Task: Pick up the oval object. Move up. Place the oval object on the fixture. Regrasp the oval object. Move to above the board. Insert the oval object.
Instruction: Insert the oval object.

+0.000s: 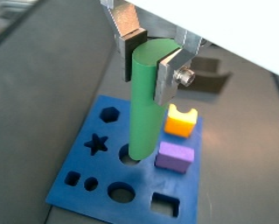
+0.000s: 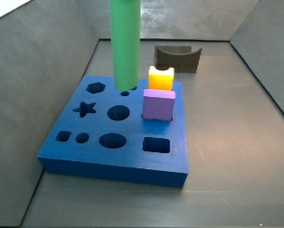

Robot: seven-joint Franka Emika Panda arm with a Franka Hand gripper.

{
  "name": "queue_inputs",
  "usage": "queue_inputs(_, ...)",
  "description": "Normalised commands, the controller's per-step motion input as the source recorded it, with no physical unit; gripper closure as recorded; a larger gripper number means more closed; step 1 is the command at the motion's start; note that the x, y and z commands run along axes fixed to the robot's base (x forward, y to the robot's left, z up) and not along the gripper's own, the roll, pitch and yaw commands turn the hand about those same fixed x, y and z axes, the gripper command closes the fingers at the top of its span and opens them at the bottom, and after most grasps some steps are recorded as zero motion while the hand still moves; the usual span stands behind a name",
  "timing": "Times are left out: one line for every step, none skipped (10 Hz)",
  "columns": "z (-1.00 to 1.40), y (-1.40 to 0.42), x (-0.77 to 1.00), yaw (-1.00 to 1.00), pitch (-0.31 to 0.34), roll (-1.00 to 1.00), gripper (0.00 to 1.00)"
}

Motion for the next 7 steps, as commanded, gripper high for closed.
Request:
queue_inputs(-0.28, -0.05, 0.0, -1.0, -0.14, -0.07, 1.0)
queue_inputs(-0.35, -0.07, 0.0, -0.97, -0.186, -0.07, 1.0)
queue_inputs(-0.36, -0.12, 0.0, -0.94, -0.213, -0.08, 1.0)
queue_inputs(-0.37, -0.13, 0.0, -0.94, -0.211, -0.07, 1.0)
queue_inputs(-0.43, -0.16, 0.0, -0.93, -0.196, -0.04, 1.0)
queue_inputs(-0.43, -0.16, -0.01, -0.95, -0.18, -0.03, 1.0)
queue_inputs(-0.45, -0.06, 0.0, -1.0, -0.121, -0.02, 1.0)
